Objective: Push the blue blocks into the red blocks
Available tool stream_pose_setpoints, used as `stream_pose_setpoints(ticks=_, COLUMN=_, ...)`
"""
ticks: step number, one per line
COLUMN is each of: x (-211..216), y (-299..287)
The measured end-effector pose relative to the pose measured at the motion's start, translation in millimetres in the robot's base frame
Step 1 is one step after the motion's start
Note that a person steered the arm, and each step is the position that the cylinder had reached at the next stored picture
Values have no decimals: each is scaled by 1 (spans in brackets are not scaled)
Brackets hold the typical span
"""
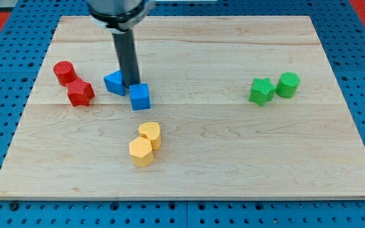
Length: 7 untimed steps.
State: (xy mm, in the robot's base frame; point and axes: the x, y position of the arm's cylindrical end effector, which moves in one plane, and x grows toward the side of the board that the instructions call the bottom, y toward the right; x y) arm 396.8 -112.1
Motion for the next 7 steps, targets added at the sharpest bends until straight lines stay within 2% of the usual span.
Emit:
stream_pose_setpoints(ticks=2, x=0, y=-58)
stream_pose_setpoints(ticks=3, x=-28, y=-18)
stream_pose_setpoints(ticks=4, x=-29, y=60)
stream_pose_setpoints(ticks=5, x=24, y=94)
stream_pose_setpoints(ticks=6, x=51, y=94)
stream_pose_setpoints(ticks=7, x=45, y=71)
